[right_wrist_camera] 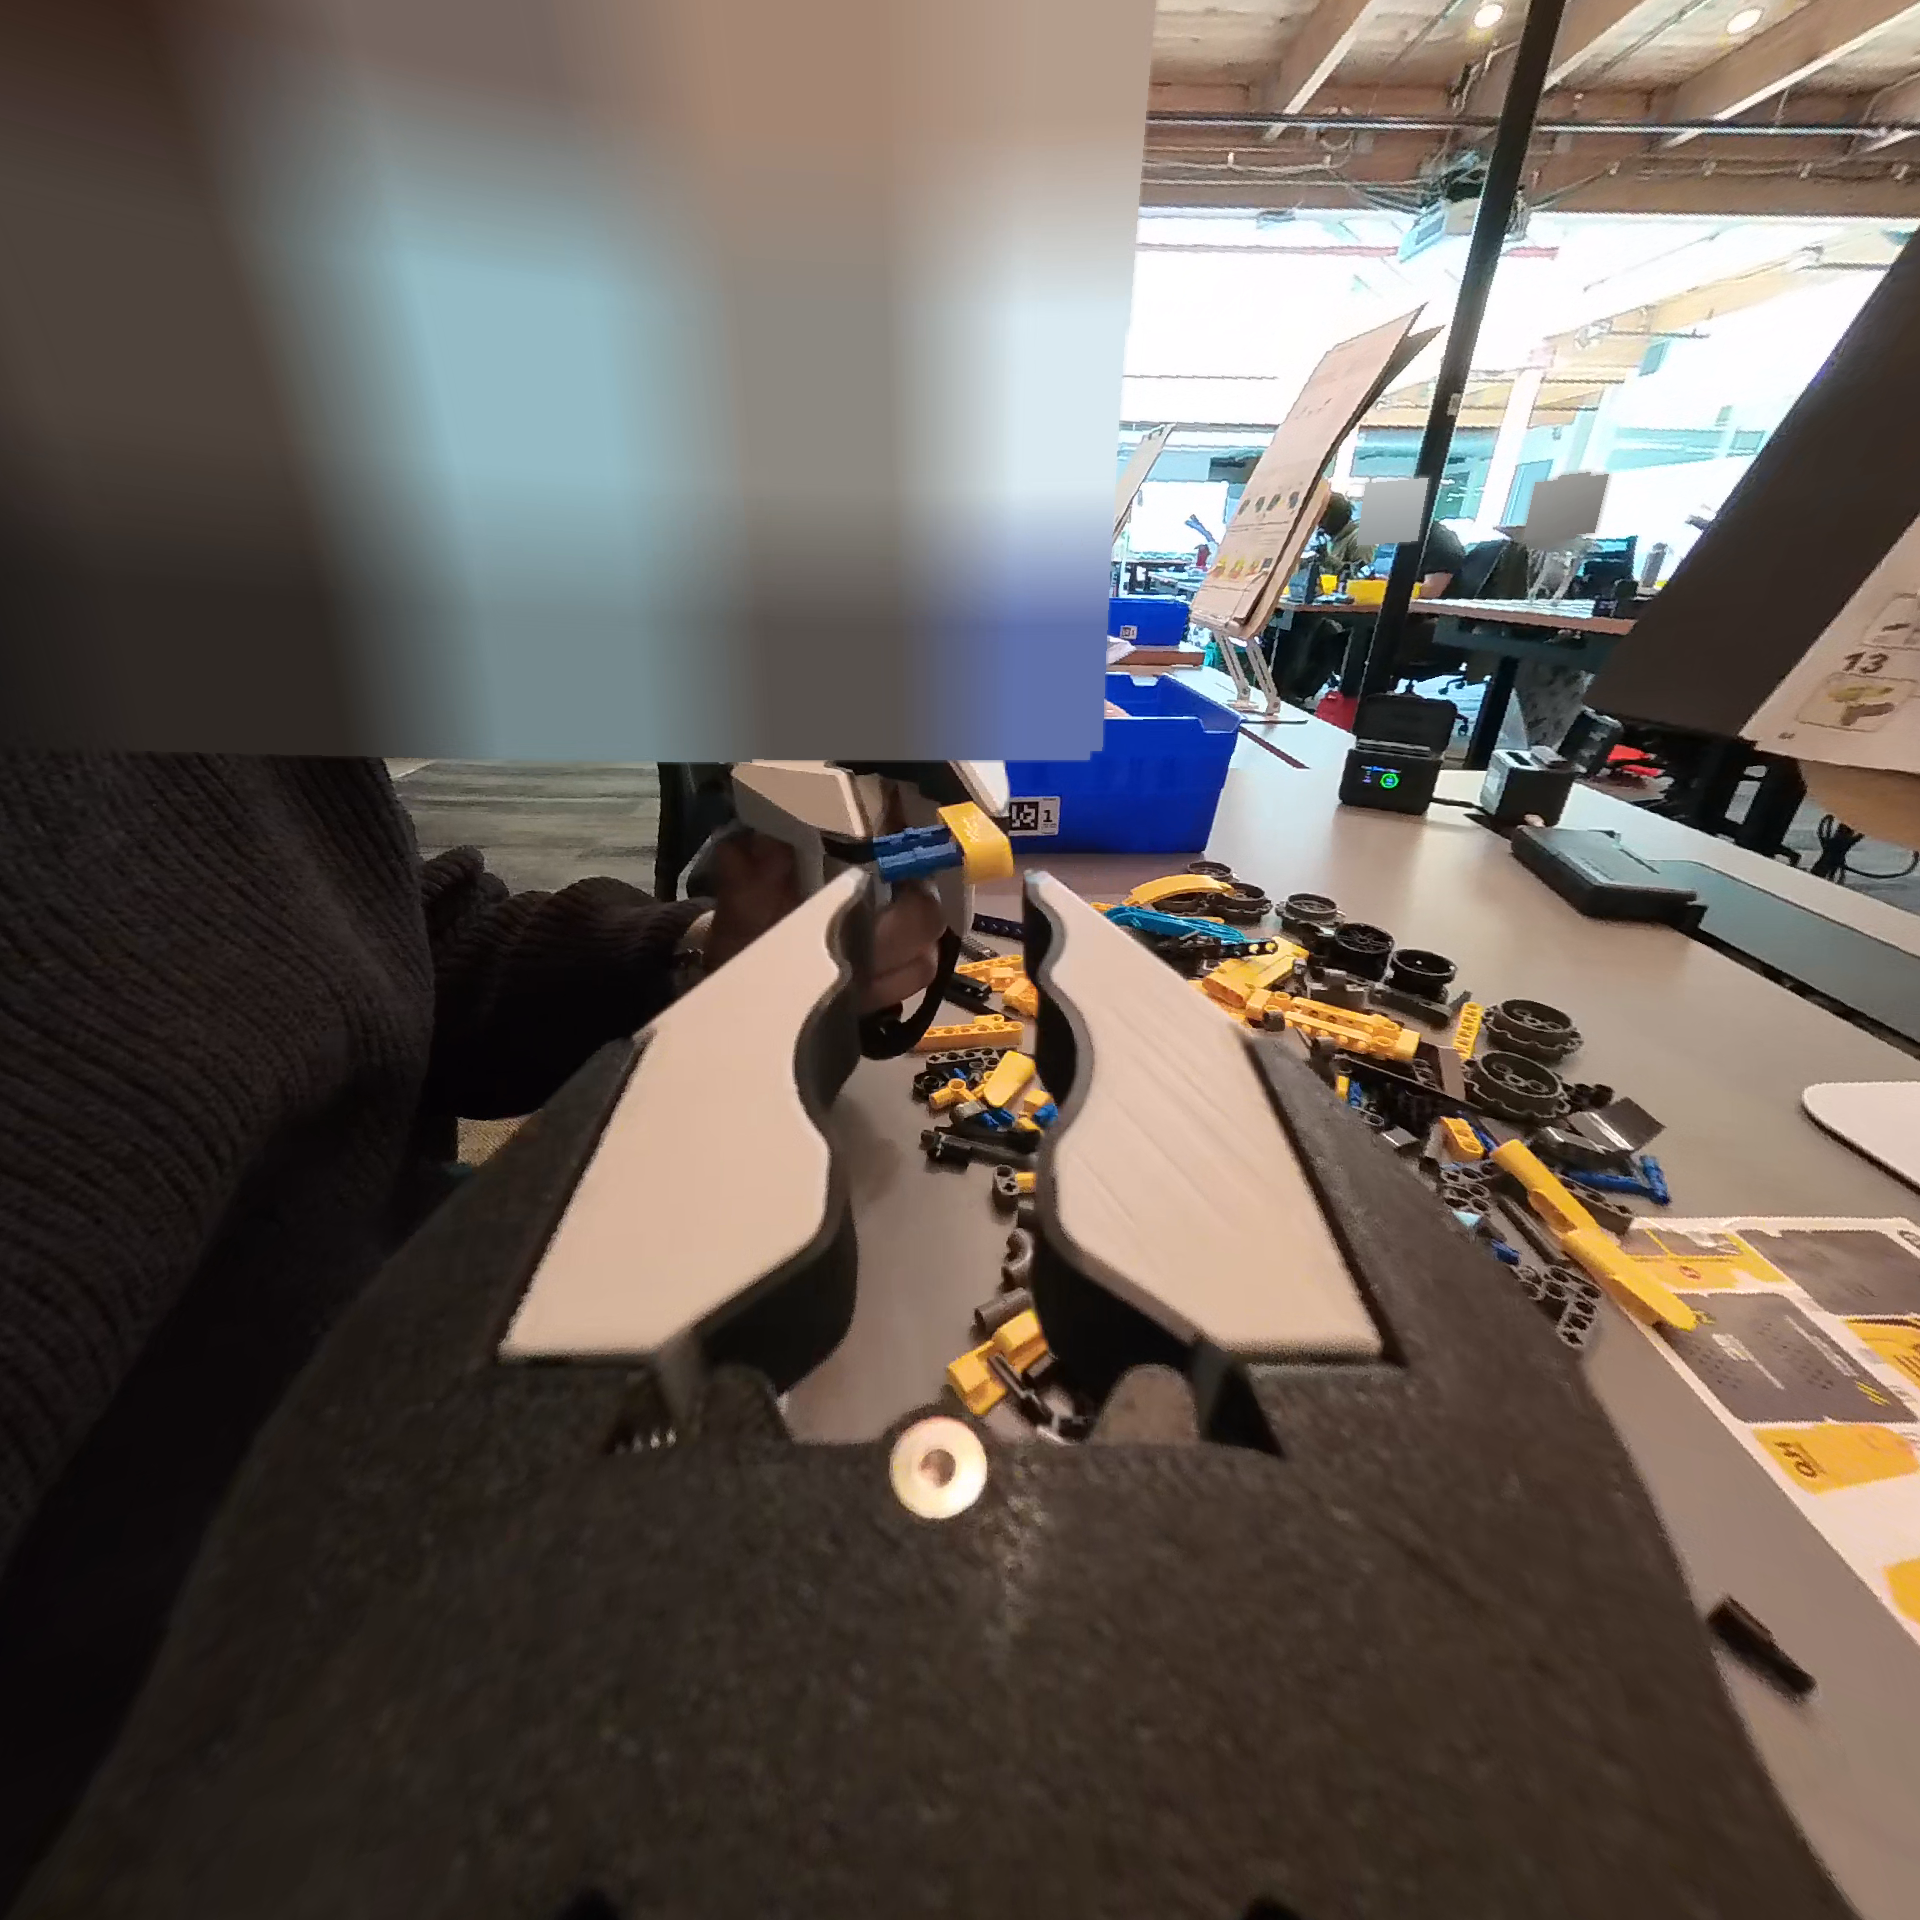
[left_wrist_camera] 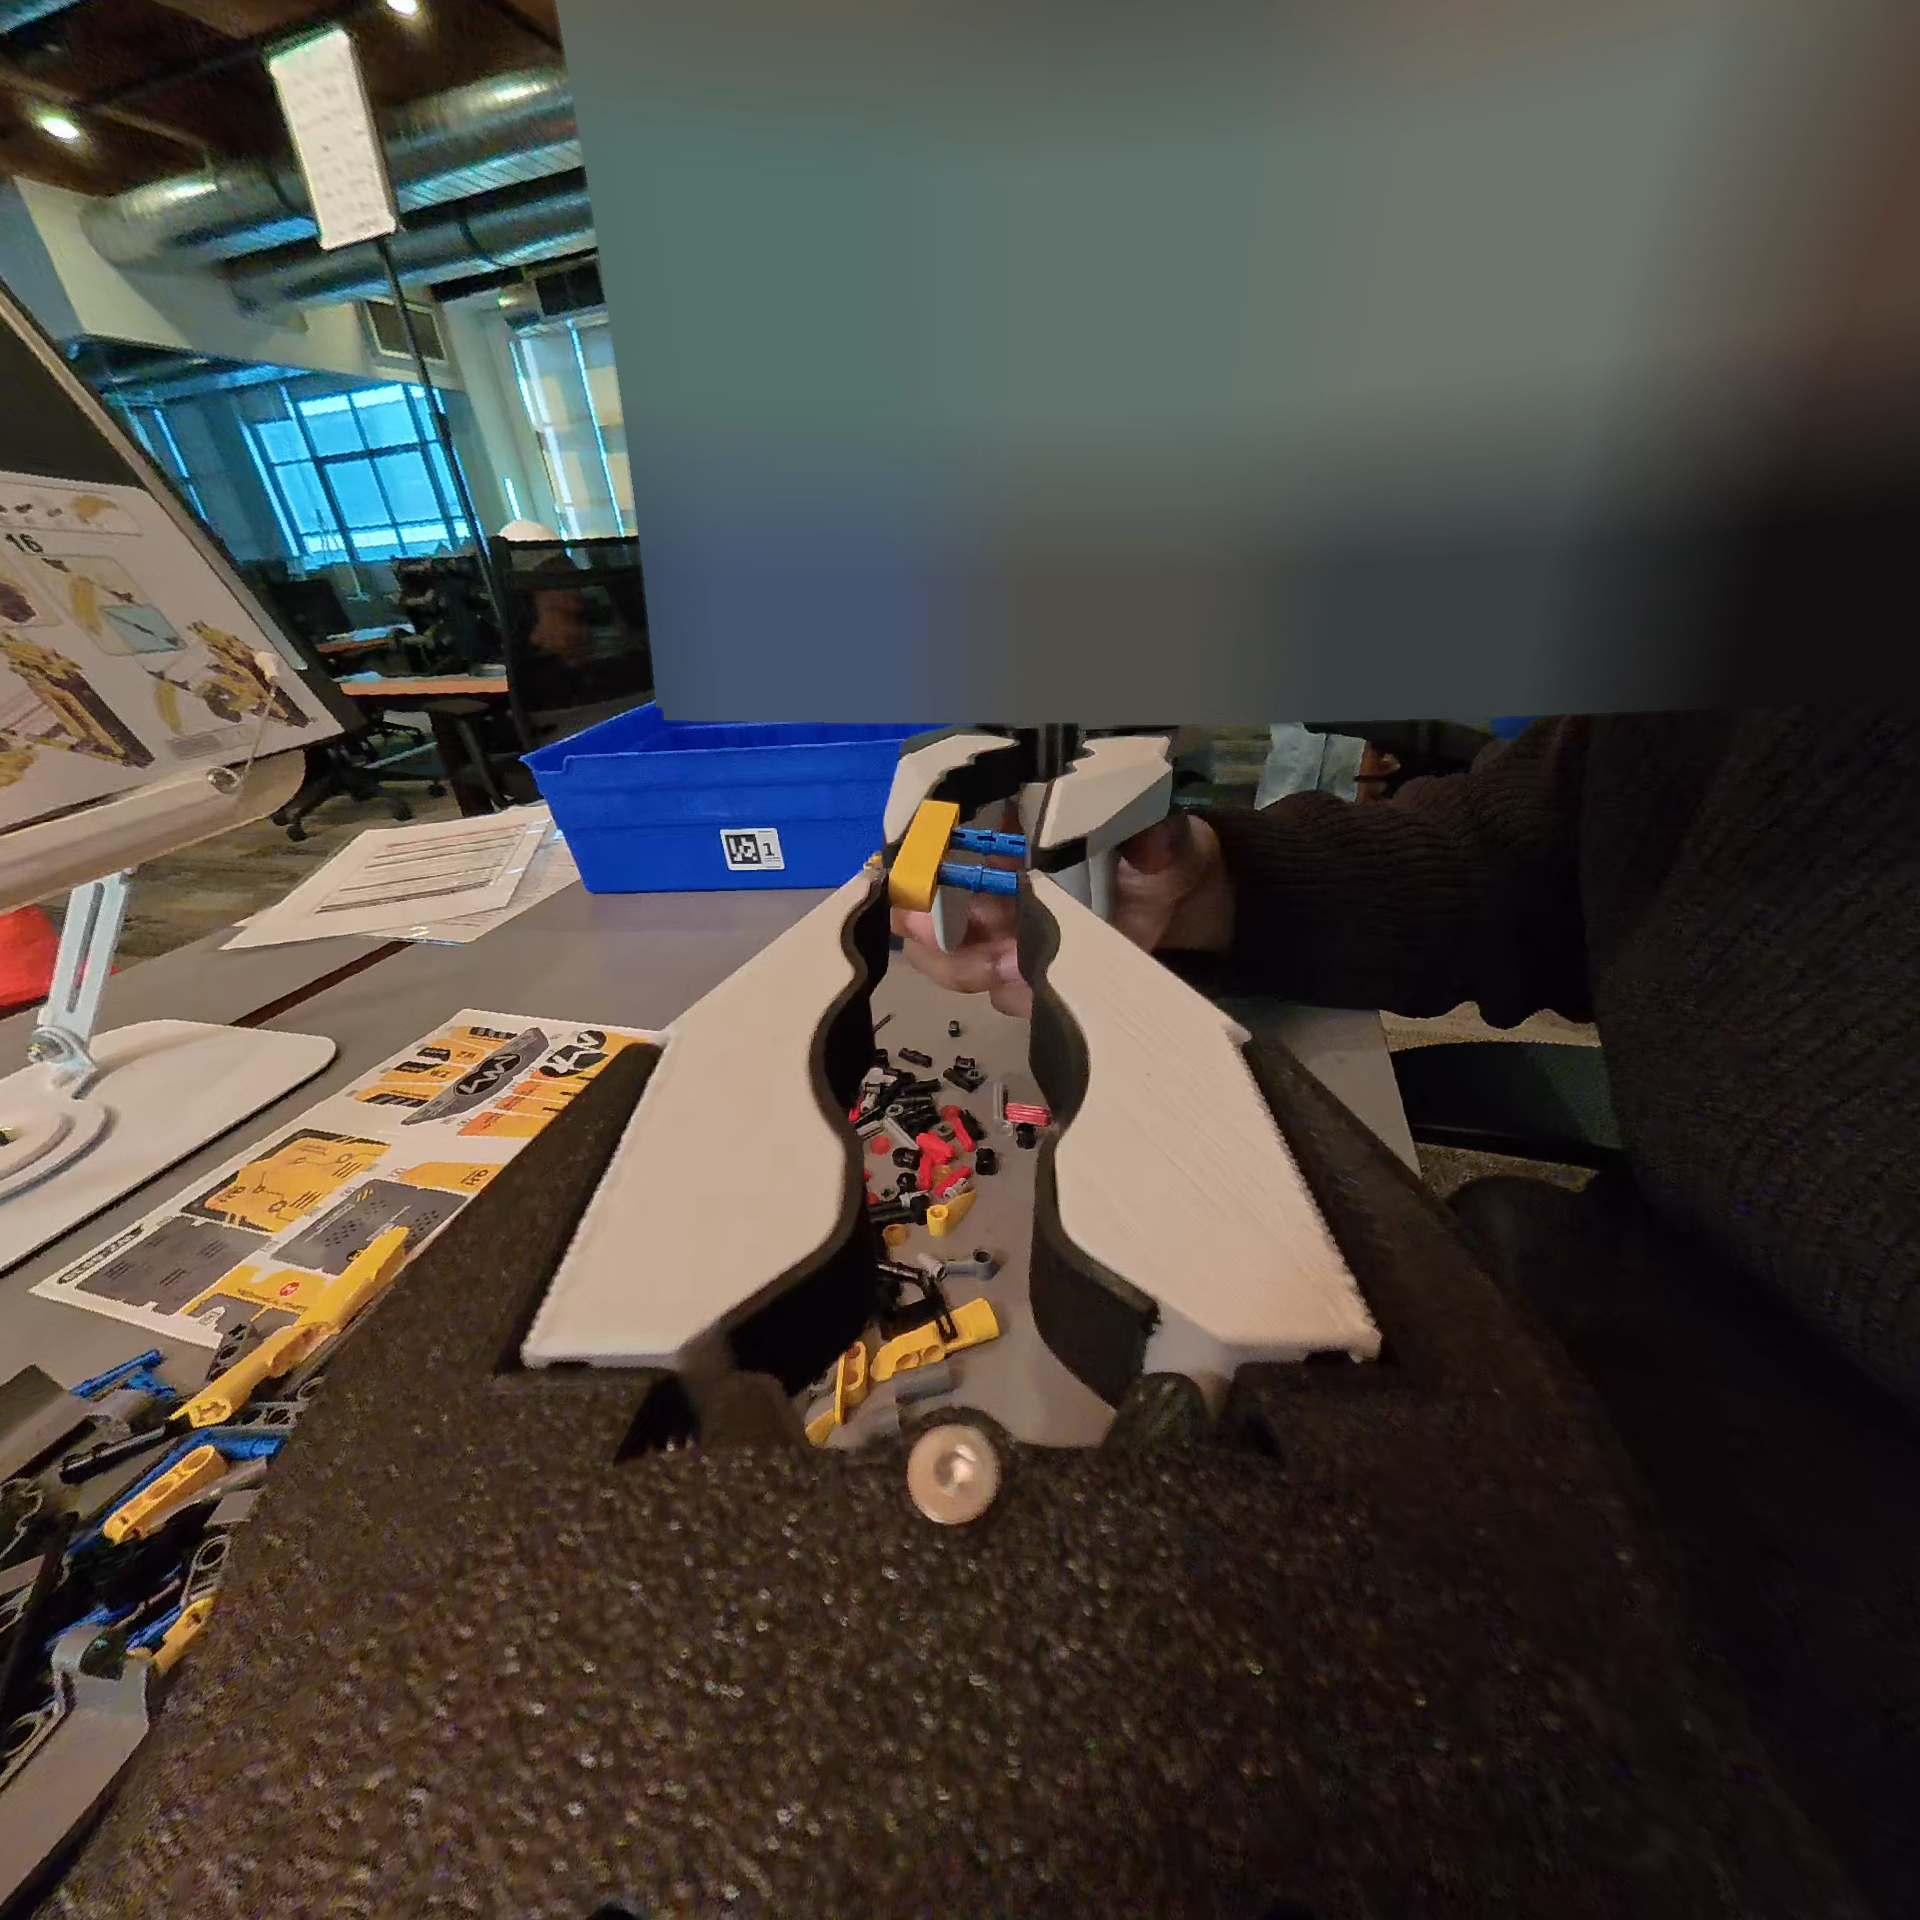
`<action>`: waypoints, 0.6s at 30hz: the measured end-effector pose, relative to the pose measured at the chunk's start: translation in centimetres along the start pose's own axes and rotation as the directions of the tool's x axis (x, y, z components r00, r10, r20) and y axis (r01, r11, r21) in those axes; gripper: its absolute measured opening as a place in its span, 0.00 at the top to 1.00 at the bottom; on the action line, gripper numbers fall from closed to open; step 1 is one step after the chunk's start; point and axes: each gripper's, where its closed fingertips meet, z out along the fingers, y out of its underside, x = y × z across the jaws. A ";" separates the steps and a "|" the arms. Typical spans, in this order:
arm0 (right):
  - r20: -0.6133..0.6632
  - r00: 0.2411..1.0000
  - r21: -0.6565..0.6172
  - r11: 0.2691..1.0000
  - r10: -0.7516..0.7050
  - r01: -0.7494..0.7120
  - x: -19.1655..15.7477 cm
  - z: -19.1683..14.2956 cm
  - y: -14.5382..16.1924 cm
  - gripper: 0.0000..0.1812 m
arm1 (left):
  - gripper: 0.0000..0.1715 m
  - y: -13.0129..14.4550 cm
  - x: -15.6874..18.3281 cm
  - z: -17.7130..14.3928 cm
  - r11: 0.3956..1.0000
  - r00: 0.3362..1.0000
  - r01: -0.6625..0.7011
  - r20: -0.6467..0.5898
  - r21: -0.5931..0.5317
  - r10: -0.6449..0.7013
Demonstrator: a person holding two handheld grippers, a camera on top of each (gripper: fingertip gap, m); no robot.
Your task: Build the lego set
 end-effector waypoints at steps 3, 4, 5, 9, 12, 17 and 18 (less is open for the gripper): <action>0.011 1.000 0.016 1.000 0.013 -0.013 -0.2 -0.1 -0.3 0.84 | 0.87 0.1 0.0 0.1 1.000 1.000 -0.004 -0.001 -0.006 0.004; 0.012 1.000 0.022 1.000 0.019 -0.020 -0.1 -0.1 -0.4 0.84 | 0.87 0.1 0.1 0.1 1.000 1.000 -0.002 -0.003 -0.008 0.002; 0.014 1.000 0.027 0.999 0.025 -0.025 -0.1 -0.1 -0.4 0.84 | 0.87 0.2 0.1 0.1 1.000 1.000 -0.001 -0.004 -0.008 0.001; 0.023 0.999 0.009 1.000 0.025 -0.025 -0.4 0.0 -0.2 0.84 | 0.87 0.1 0.1 0.1 1.000 1.000 0.003 -0.006 -0.007 -0.003; -0.002 1.000 -0.003 1.000 -0.024 0.024 -0.2 0.0 -0.1 0.86 | 0.87 0.2 0.2 0.1 1.000 1.000 0.006 -0.011 -0.011 -0.006; -0.011 0.997 -0.010 0.997 -0.074 0.073 -0.3 0.0 -0.2 0.86 | 0.87 0.3 0.2 0.2 1.000 1.000 0.007 -0.017 -0.016 -0.007; -0.011 0.997 -0.014 0.997 -0.082 0.081 -0.3 0.0 -0.2 0.86 | 0.87 0.3 0.2 0.2 1.000 1.000 0.006 -0.016 -0.017 -0.006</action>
